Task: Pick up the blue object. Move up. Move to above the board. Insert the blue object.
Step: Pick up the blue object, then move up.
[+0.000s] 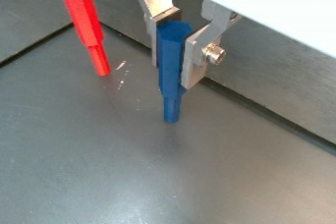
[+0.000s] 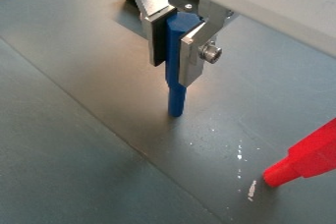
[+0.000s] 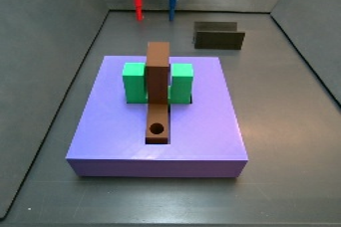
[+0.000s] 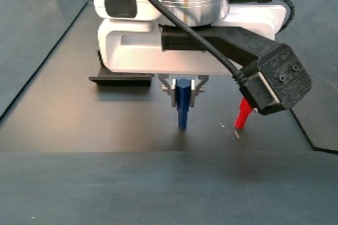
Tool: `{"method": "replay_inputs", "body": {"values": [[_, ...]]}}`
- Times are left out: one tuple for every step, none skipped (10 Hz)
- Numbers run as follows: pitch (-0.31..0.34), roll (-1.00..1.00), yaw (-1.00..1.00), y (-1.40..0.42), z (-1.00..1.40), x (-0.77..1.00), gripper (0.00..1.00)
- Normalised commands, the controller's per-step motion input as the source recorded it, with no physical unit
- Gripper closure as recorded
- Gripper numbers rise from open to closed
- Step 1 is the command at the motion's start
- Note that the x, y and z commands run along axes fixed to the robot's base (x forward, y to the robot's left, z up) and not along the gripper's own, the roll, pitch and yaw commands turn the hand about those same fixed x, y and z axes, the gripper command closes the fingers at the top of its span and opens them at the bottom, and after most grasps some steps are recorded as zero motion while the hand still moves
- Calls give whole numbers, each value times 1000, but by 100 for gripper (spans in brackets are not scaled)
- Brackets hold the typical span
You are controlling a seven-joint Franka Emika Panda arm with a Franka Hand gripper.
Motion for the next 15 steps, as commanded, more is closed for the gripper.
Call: {"method": "replay_inputs", "body": {"values": [[0,0,0,0,0,0,100],[0,0,0,0,0,0,100],[0,0,0,0,0,0,100],[0,0,0,0,0,0,100],[0,0,0,0,0,0,100],[0,0,0,0,0,0,100],[0,0,0,0,0,0,100],[0,0,0,0,0,0,100],[0,0,0,0,0,0,100],[0,0,0,0,0,0,100],[0,0,0,0,0,0,100],[0,0,0,0,0,0,100],[0,0,0,0,833,0,100],[-3,-4,51,4,861,-48,100],[12,31,45,-2,615,-76,100]]}}
